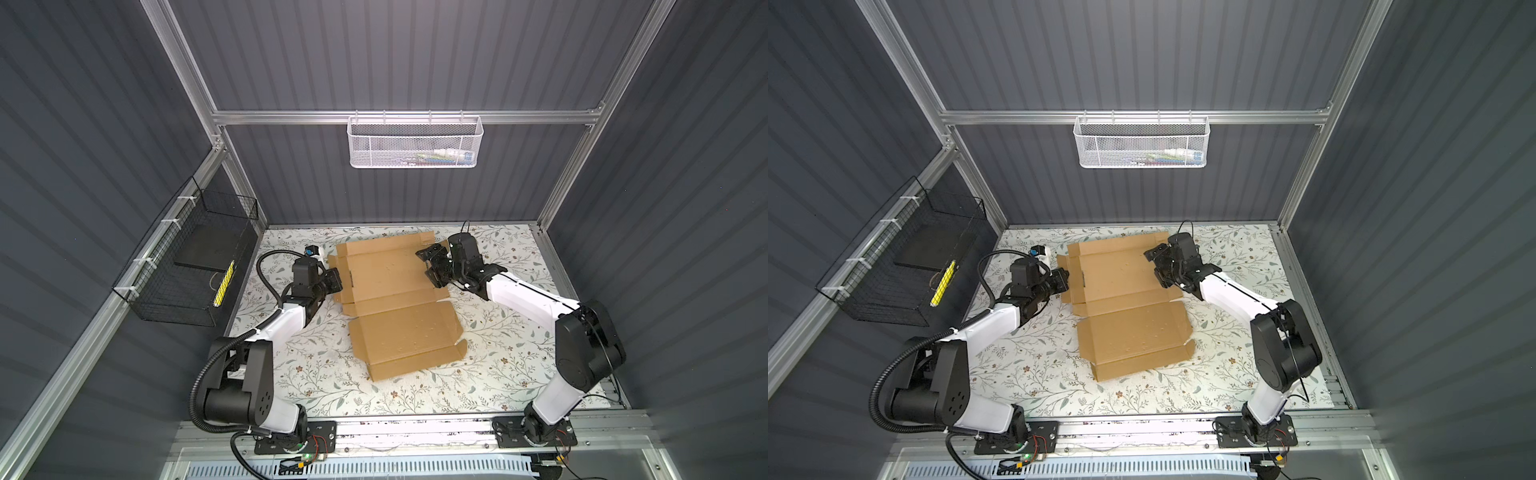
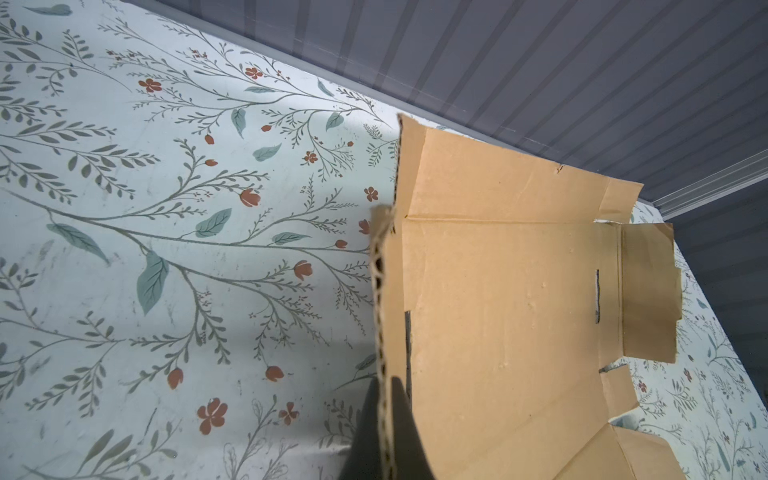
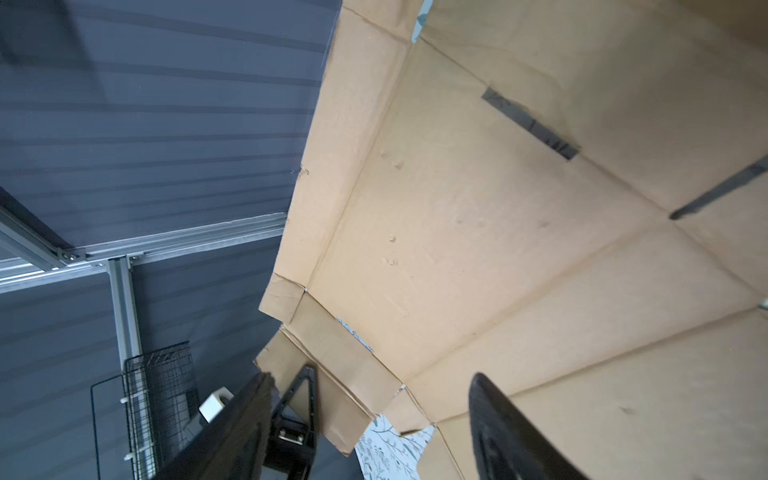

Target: Fold the paper box

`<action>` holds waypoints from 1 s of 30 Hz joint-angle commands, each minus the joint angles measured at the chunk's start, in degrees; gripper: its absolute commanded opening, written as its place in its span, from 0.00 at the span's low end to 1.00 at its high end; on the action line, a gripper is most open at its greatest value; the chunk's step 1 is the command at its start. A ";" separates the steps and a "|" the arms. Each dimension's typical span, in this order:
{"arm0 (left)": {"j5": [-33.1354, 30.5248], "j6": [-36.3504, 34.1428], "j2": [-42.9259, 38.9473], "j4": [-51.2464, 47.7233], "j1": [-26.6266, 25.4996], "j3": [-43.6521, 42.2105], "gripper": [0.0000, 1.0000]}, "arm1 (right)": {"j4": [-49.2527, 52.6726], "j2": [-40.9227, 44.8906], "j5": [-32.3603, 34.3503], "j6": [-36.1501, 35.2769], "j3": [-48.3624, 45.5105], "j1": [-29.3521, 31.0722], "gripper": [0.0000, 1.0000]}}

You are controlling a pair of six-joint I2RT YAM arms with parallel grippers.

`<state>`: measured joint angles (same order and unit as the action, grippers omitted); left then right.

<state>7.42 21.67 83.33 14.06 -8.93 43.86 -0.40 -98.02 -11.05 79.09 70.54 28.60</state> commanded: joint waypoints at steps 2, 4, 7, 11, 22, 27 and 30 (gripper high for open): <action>-0.46 -0.30 -3.20 7.30 -0.43 -3.66 0.00 | 2.88 -2.75 1.76 4.32 5.00 0.36 0.76; 0.18 -0.71 -4.06 9.80 -0.56 -5.25 0.00 | 6.31 -3.82 3.09 4.38 8.02 0.66 0.78; 0.62 -2.15 -5.21 12.88 -0.87 -7.36 0.00 | 9.63 -4.91 4.71 5.22 11.15 0.88 0.78; 0.84 -4.26 -7.00 16.52 -1.19 -10.15 0.00 | 13.06 -6.28 6.03 5.72 15.12 0.85 0.78; 2.58 -9.03 -11.12 23.91 -2.23 -14.81 0.00 | 17.88 -10.89 4.72 9.07 22.04 0.76 0.78; 3.17 -10.50 -11.87 25.27 -3.18 -15.63 0.00 | 18.18 -10.95 4.81 9.17 23.15 0.29 0.78; 3.47 -11.20 -12.05 25.75 -3.79 -15.82 0.00 | 18.24 -10.75 4.71 9.02 23.65 -0.21 0.78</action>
<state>9.47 12.97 72.38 36.93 -12.03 28.73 16.82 -108.95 -6.26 87.66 92.33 28.95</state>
